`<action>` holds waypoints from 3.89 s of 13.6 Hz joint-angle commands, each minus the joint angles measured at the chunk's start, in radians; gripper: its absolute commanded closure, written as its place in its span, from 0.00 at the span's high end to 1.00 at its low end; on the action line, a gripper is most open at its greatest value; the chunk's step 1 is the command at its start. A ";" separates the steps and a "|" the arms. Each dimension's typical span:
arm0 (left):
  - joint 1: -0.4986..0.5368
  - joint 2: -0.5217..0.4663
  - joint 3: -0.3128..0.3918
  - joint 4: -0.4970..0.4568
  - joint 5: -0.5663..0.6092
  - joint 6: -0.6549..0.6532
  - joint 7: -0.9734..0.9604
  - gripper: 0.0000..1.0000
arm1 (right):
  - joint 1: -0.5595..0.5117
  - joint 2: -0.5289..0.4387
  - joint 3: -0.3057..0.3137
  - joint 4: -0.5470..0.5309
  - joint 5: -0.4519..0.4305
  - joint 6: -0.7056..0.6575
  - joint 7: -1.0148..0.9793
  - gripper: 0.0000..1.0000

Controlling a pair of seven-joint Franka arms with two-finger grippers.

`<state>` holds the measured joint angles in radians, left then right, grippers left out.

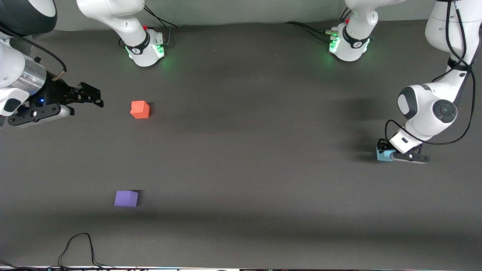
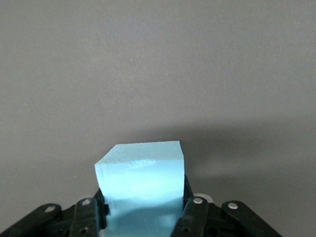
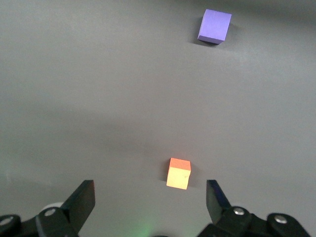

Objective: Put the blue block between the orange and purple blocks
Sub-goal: 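Close the left gripper on the light blue block, then carry the blue block with the left gripper toward the table middle, then lower the blue block and open the left gripper, then withdraw the left gripper while the right gripper reaches the blue block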

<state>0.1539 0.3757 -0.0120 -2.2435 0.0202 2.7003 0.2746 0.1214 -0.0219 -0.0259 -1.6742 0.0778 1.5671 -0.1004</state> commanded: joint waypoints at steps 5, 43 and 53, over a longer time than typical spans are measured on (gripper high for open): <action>-0.115 -0.116 -0.009 0.424 -0.009 -0.768 -0.197 0.28 | 0.030 0.003 -0.002 0.016 -0.015 -0.015 0.022 1.00; -0.662 -0.207 -0.060 0.528 -0.106 -0.781 -1.021 1.00 | 0.078 0.023 0.001 0.011 -0.001 -0.012 0.034 1.00; -0.154 -0.463 -0.049 0.344 -0.080 -0.964 -0.335 1.00 | 0.538 0.221 0.001 0.140 0.039 0.102 0.567 1.00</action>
<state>-0.0217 -0.0684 -0.0419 -1.8850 -0.0675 1.7404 -0.0901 0.6174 0.1240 -0.0112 -1.6333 0.0928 1.6843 0.4132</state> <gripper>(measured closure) 0.000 0.000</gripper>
